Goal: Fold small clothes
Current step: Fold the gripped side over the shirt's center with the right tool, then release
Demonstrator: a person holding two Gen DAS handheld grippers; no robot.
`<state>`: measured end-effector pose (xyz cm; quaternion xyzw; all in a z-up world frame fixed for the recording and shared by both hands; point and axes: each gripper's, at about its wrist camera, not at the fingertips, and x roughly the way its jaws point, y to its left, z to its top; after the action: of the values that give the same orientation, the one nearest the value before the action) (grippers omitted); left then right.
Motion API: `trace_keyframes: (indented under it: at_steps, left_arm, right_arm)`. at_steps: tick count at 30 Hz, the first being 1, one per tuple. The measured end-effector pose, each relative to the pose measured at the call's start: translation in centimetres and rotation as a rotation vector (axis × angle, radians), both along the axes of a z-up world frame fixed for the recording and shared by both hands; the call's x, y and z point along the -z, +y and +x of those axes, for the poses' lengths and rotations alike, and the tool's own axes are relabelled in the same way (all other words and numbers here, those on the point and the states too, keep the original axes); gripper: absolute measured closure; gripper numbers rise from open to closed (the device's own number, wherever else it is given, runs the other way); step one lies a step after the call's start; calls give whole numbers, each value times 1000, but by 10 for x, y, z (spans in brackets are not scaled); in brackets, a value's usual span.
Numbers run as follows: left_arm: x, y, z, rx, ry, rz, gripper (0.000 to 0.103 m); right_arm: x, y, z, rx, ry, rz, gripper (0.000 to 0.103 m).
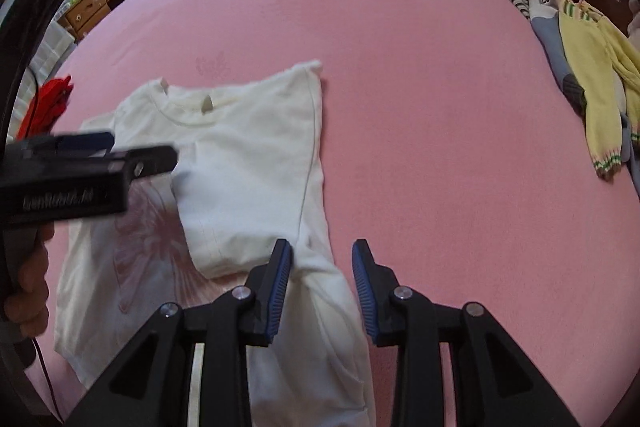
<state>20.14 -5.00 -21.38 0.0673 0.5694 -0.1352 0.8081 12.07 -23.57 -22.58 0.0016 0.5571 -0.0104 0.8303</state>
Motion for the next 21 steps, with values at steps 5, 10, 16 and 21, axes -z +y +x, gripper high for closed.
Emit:
trace_keyframes:
  at_steps: [5, 10, 16, 21]
  left_arm:
    - [27, -16, 9, 2, 22, 73, 12]
    - [20, -11, 9, -17, 10, 62, 12]
    - [-8, 30, 7, -86, -15, 44, 12]
    - [-24, 82, 16, -111, -38, 75, 12]
  right_arm:
    - [12, 12, -17, -30, 45, -60, 71]
    - [0, 18, -26, -37, 23, -72, 71]
    - [-27, 41, -28, -91, -44, -79, 71]
    - [-39, 73, -17, -164, -90, -66, 71]
